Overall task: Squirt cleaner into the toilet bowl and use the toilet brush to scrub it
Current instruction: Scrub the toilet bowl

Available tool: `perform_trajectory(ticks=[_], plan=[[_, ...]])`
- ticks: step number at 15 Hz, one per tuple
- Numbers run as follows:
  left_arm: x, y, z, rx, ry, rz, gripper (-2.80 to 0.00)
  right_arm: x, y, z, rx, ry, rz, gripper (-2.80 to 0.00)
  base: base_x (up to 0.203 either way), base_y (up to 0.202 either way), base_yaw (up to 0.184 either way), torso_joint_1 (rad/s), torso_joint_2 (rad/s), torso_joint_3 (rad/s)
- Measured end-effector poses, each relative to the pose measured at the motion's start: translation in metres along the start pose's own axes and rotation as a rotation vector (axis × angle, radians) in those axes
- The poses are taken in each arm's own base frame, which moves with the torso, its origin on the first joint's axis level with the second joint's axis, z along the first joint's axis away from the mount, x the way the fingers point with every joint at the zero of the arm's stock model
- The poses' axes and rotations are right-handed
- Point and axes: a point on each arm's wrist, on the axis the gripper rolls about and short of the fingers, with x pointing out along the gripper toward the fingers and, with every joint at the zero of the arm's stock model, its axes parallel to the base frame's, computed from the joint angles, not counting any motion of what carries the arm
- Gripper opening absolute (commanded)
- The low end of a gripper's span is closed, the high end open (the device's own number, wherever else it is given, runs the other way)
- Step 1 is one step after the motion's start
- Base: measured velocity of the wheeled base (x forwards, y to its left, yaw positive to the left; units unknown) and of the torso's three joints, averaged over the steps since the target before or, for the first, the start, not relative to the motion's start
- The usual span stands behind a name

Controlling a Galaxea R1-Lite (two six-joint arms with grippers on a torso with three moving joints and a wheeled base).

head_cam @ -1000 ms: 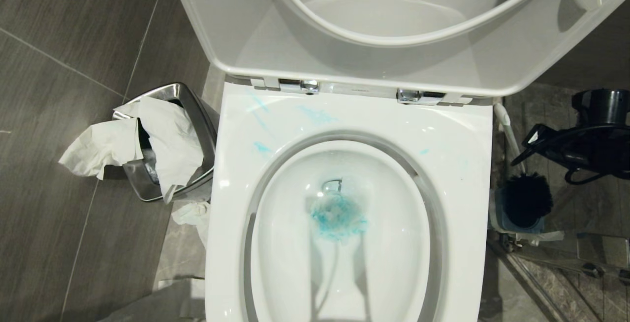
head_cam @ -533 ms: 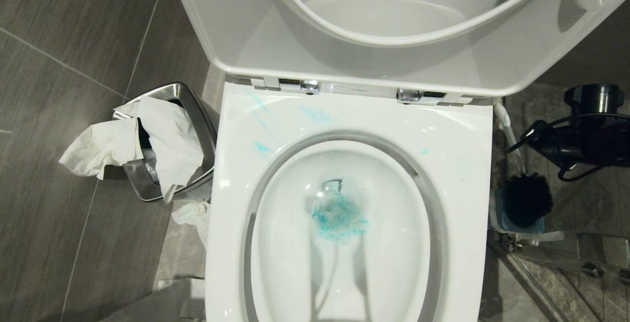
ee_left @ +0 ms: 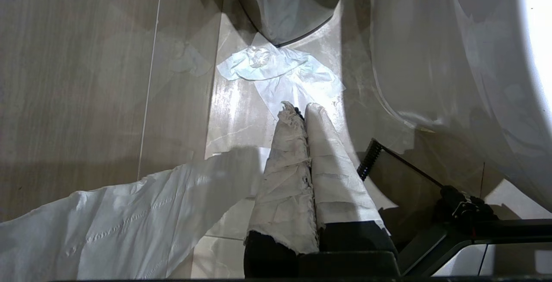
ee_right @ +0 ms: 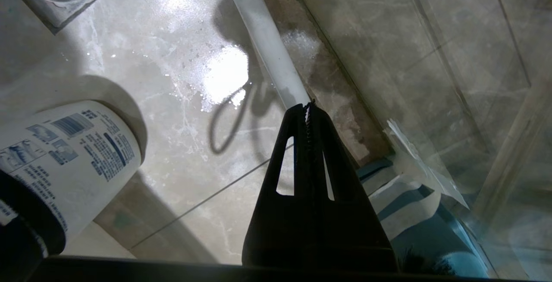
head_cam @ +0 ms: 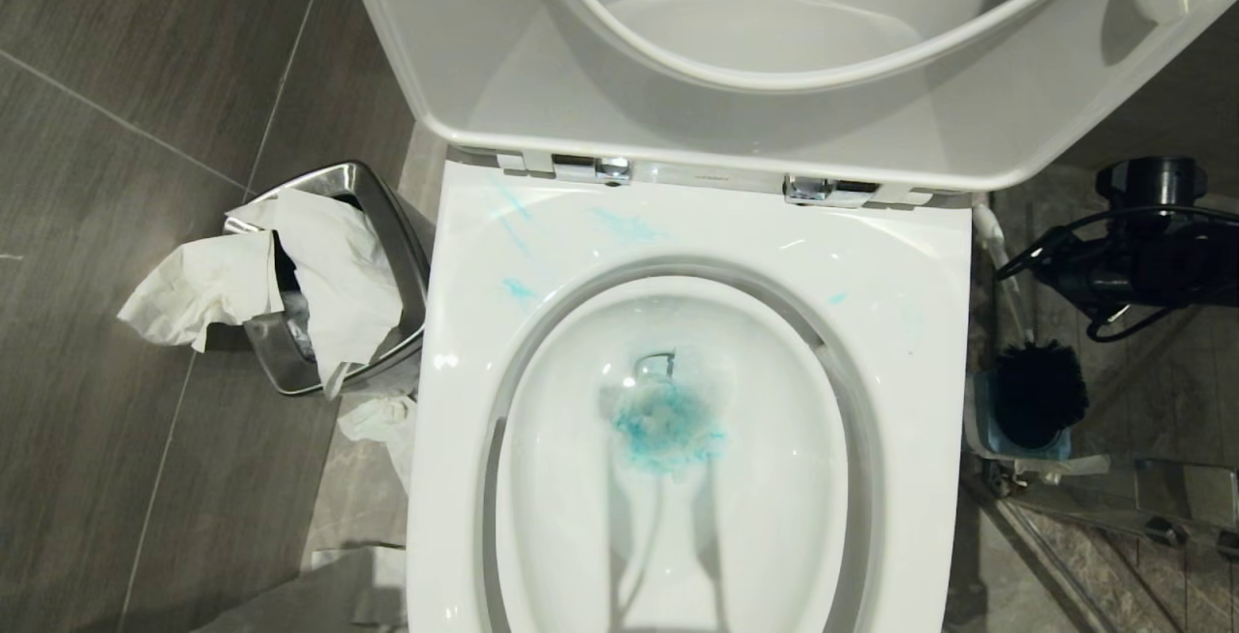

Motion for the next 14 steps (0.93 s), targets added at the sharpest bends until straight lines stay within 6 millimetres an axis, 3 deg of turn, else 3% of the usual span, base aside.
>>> perform_trajectory(ticks=[6,10,14], plan=[[0.000,0.000,0.000,0.001,0.000,0.000,-2.80,0.003,0.001,-0.012,-0.078,0.036,-0.009,-2.80,0.000,0.000,0.000,0.000,0.00,0.000],[0.000,0.000,0.000,0.001,0.000,0.000,-2.80,-0.023,0.022,-0.037,-0.221,0.085,0.048,-2.80,0.000,0.000,0.000,0.000,0.00,0.000],[0.000,0.000,0.000,0.000,0.000,0.000,-2.80,-0.053,0.044,-0.047,-0.286,0.087,0.119,-2.80,0.000,0.000,0.000,0.000,0.00,0.000]])
